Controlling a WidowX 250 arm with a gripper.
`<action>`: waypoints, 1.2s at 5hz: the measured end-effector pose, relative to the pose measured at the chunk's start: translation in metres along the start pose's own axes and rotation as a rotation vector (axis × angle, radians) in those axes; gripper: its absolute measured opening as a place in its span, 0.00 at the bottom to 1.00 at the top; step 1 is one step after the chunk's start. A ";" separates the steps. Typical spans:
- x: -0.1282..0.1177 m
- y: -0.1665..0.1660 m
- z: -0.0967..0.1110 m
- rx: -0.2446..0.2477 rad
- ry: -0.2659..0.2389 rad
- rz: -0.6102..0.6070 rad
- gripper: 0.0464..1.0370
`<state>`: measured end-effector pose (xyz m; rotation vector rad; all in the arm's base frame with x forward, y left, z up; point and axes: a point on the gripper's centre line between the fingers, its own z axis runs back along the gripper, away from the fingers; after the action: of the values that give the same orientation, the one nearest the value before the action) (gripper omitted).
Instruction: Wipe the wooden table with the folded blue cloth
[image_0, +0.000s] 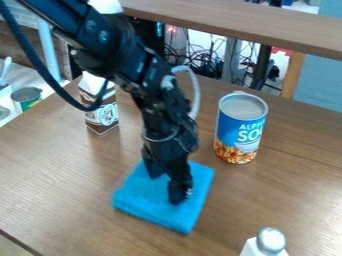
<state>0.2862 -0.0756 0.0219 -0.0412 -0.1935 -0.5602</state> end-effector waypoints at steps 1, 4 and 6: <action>0.006 -0.022 -0.002 -0.019 0.012 -0.092 0.96; 0.022 -0.064 -0.004 -0.091 0.025 -0.334 0.96; 0.011 -0.008 -0.002 -0.051 0.030 -0.133 0.96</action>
<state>0.2915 -0.0884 0.0223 -0.0696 -0.1539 -0.6982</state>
